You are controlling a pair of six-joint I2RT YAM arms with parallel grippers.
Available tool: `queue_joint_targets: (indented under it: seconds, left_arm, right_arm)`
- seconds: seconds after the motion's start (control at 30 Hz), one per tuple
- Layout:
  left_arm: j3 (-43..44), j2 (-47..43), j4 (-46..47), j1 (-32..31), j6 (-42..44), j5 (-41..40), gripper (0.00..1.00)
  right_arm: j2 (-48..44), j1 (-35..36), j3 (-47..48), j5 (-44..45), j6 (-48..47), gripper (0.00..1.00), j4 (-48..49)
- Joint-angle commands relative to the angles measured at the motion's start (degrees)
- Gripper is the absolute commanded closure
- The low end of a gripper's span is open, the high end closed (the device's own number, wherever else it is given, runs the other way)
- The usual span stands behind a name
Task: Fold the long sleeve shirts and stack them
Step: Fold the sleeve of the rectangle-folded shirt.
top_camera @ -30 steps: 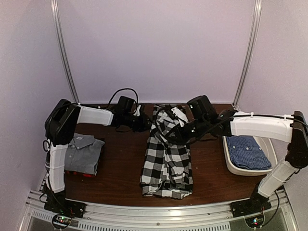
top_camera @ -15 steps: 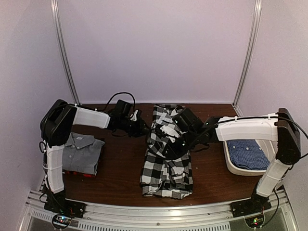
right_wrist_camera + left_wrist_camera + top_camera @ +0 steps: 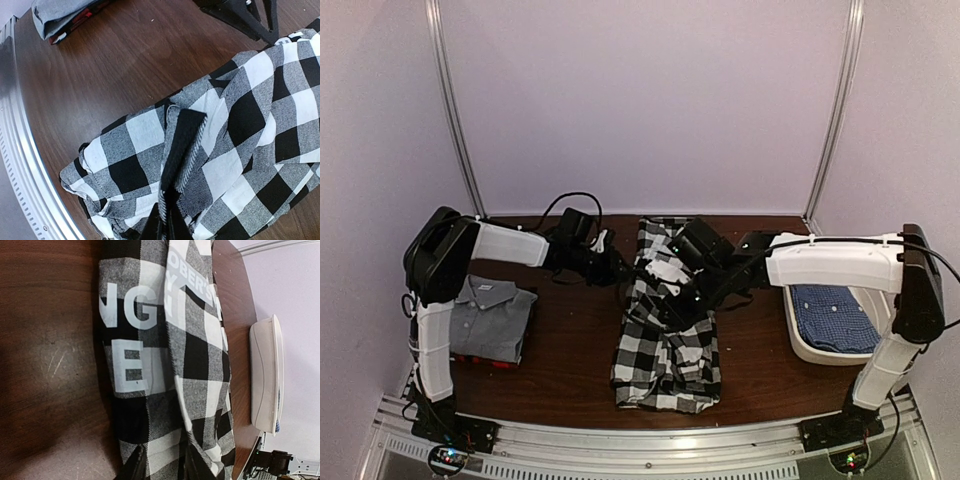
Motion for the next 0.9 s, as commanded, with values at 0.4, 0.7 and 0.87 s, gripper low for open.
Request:
queue_joint_targets:
  seconds: [0.4, 0.7, 0.87]
  left_arm:
    - [-0.9, -4.5, -3.2, 0.0, 4.1, -1.0, 0.71]
    - [-3.8, -6.3, -2.1, -0.3, 5.8, 1.4, 0.71]
    - [-2.6, -6.3, -0.8, -2.7, 5.5, 2.8, 0.72]
  right_arm:
    - [-1.2, 2.7, -2.4, -0.4, 2.7, 0.52, 4.8]
    - [-5.4, -4.5, -7.4, 0.1, 13.4, 0.54, 17.6]
    - [-2.7, -11.1, -10.0, -3.1, 20.6, 0.63, 28.7]
